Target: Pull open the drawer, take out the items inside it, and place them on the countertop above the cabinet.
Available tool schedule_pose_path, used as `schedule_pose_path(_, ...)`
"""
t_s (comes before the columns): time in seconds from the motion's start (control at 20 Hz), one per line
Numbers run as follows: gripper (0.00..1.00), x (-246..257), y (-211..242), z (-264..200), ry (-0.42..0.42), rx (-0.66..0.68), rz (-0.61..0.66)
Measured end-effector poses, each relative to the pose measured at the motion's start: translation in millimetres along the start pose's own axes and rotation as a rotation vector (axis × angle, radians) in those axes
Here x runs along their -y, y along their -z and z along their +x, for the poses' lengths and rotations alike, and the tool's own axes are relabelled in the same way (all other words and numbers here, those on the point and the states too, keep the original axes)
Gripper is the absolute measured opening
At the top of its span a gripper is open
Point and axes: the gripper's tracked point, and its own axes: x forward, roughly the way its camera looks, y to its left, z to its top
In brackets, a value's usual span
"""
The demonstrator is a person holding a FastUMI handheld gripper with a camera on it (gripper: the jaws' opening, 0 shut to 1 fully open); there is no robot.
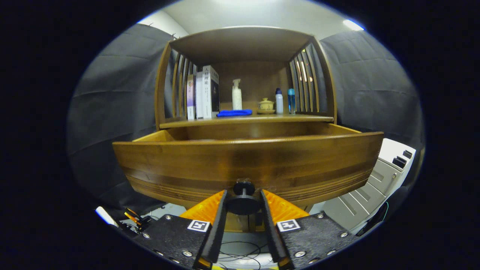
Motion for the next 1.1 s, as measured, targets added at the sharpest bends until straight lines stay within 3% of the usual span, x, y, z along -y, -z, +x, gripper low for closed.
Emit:
schedule_pose_path(0.3, 0.95, -13, -73, -22, -0.037, 0.130, 0.021)
schedule_pose_path(0.75, 0.95, 6, -159, 1, 0.050, 0.152, 0.066)
schedule_pose_path(0.9, 0.95, 9, -165, 22, 0.079, 0.107, 0.079)
schedule_pose_path(1.1, 0.95, -8, -151, 46, 0.044, 0.018, 0.112)
